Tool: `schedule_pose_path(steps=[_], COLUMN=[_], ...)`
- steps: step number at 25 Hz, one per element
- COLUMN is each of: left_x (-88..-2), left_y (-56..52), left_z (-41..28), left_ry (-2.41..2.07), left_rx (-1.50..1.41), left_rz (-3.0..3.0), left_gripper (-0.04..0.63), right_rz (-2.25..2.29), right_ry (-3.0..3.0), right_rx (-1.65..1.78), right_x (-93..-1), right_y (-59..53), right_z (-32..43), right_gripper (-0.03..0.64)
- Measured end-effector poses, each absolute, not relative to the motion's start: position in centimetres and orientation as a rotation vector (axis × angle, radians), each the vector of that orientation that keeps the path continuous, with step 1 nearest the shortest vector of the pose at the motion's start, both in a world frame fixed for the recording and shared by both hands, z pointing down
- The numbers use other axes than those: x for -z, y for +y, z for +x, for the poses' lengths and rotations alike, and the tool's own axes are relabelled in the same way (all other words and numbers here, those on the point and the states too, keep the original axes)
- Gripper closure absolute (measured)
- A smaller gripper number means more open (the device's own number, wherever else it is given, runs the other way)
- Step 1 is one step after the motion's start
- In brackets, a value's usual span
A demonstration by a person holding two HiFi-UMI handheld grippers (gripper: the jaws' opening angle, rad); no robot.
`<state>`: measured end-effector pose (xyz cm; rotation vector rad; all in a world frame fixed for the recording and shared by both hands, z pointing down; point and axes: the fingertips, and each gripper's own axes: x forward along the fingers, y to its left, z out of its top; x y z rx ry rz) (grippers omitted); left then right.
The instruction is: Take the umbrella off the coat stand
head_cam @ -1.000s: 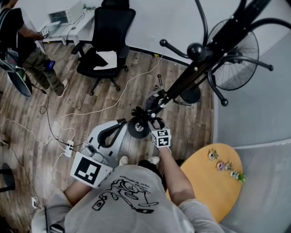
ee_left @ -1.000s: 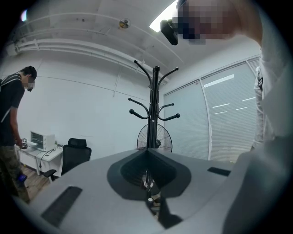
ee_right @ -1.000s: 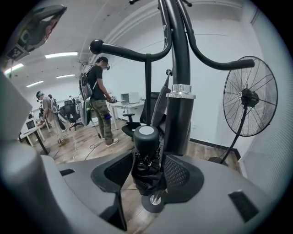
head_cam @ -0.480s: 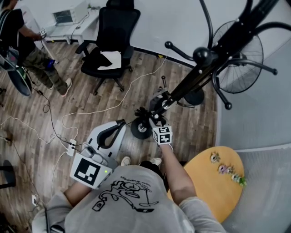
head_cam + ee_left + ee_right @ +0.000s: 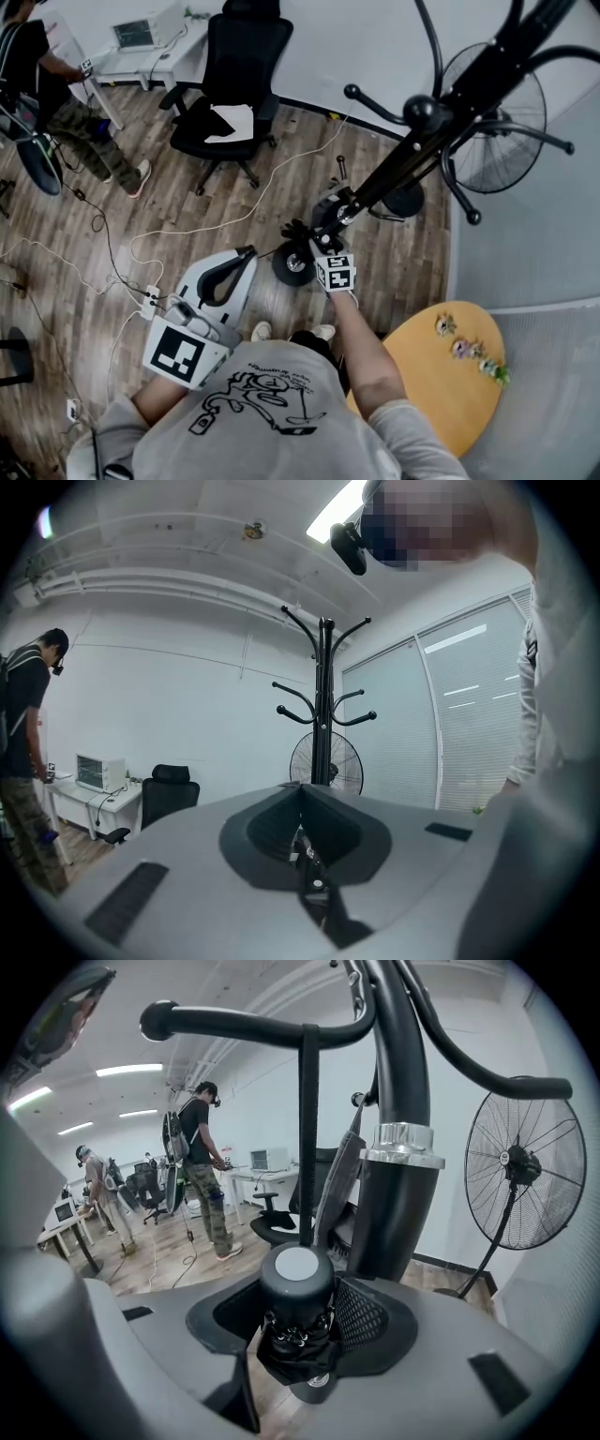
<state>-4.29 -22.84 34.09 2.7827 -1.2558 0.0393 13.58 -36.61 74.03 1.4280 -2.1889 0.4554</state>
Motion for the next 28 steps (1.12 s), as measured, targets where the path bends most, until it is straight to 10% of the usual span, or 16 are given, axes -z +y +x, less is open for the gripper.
schedule_pose_path(steps=[28], left_x=[-33.2], left_y=[-20.5], left_z=[-3.4], left_ry=[-1.218], left_rx=[-0.002], left_rz=[2.82], left_gripper=[0.588], right_rz=[1.442], right_ry=[-2.213], right_rx=[-0.39], right_x=[-69.6], right_y=[-34.9], right_z=[13.6], right_gripper=[0.4])
